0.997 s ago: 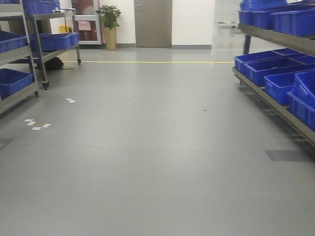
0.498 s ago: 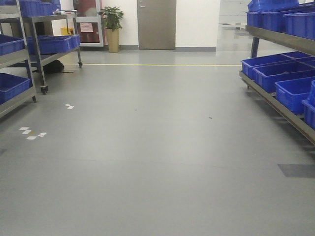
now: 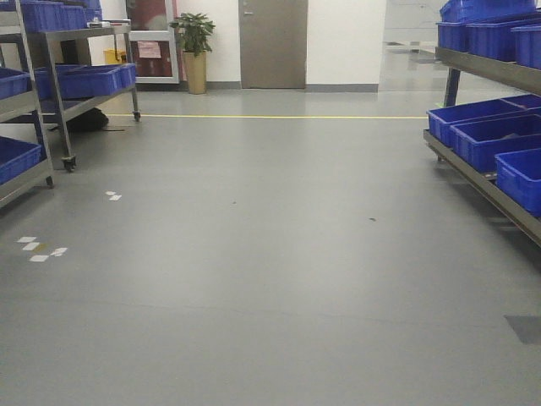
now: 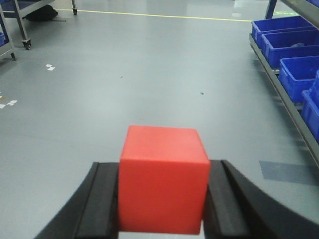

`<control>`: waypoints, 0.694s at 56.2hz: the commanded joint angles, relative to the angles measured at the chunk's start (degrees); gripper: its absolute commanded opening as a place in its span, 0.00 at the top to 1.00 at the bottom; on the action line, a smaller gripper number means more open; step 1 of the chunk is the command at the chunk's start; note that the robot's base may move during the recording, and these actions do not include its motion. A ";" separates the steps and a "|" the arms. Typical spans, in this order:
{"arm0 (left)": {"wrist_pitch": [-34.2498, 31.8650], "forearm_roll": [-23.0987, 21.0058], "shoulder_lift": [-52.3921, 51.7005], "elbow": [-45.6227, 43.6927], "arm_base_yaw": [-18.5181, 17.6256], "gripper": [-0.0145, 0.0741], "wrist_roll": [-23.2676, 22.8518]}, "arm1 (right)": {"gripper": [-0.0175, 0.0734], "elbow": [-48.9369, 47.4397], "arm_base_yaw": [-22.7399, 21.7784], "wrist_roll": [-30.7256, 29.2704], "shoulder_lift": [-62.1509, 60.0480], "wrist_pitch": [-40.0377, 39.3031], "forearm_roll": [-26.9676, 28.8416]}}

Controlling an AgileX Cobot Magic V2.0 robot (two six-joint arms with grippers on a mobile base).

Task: Sort and place red and blue blocks on shelf
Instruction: 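Drive the base to the shelf of blue bins holding both cubes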

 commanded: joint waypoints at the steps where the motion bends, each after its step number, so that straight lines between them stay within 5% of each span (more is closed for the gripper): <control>1: -5.14 0.04 0.28 -1.54 0.12 0.50 -0.02 | 0.48 -1.64 -0.45 -0.38 0.35 -5.43 -0.61; 39: -5.14 0.04 0.28 -1.54 0.12 0.50 -0.02 | 0.48 -1.64 -0.45 -0.38 0.35 -5.43 -0.61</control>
